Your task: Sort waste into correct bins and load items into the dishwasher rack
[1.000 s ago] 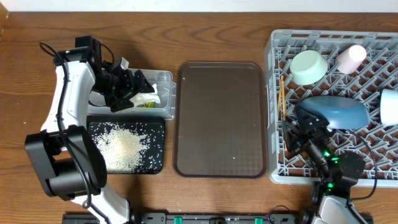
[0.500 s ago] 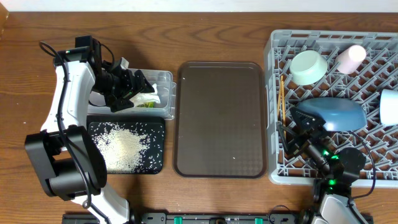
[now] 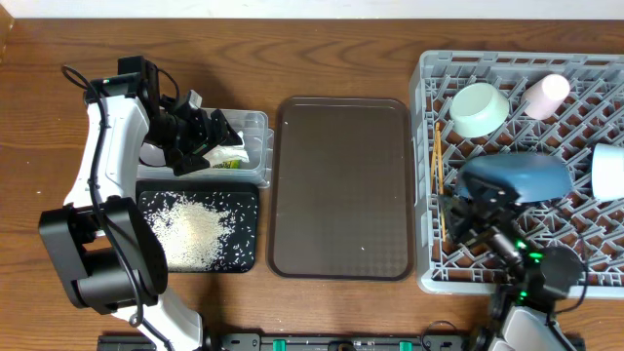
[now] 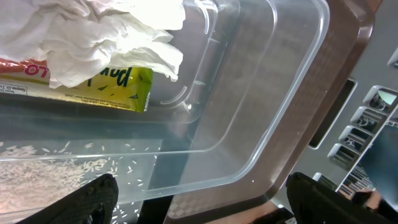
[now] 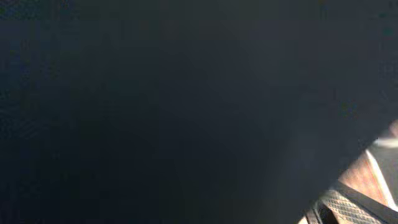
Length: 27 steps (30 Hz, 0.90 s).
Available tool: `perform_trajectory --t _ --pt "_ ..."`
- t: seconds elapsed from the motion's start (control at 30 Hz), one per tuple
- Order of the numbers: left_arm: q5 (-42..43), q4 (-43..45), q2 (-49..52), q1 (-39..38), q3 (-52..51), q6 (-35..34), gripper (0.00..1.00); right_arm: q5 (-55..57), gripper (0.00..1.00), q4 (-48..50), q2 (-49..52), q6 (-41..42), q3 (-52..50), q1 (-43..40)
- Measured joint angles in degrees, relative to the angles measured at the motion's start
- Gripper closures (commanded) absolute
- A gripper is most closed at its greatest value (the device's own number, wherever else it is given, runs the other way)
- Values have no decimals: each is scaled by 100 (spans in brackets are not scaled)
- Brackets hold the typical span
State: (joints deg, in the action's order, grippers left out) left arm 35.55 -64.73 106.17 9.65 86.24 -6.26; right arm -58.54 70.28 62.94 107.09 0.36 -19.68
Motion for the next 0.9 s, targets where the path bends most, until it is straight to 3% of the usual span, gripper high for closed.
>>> perform_trajectory --t 0.37,0.53,0.9 --pt "0 2 0 0 0 0 10 -649 1 337 4 802 0 -511" --pt "0 2 0 0 0 0 11 -879 1 503 -28 960 0 -595" --pt "0 2 0 0 0 0 10 -1631 1 507 -81 1054 0 -1604"
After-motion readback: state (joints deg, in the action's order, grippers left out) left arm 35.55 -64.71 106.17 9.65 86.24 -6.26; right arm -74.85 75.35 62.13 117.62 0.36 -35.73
